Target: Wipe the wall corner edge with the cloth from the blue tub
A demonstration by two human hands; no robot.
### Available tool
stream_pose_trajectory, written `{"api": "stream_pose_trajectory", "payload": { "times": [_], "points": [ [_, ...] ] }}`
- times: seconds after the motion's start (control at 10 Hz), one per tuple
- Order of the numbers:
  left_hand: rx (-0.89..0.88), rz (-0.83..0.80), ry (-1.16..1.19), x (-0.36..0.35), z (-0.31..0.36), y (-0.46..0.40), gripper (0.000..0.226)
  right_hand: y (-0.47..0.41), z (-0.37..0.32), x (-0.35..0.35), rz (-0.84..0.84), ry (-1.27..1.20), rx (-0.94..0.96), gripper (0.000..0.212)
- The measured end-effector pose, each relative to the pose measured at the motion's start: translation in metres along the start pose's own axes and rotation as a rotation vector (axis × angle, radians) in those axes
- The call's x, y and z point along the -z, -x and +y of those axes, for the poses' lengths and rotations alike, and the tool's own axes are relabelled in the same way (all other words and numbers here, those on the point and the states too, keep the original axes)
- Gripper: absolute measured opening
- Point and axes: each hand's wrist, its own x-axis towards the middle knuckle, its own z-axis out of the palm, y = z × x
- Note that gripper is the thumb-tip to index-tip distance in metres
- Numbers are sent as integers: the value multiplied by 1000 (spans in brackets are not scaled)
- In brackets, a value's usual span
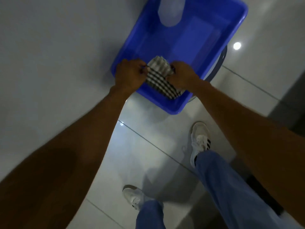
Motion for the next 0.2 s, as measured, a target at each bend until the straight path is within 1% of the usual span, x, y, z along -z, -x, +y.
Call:
{"api": "stream_pose_trajectory", "payload": {
  "times": [0.1, 0.2],
  "points": [
    [35, -77, -204, 6, 10, 7, 39, 3, 2, 9, -175, 170, 30, 44],
    [93, 101, -90, 35, 32, 45, 49, 33, -20, 31, -112, 208, 70, 54]
  ]
}}
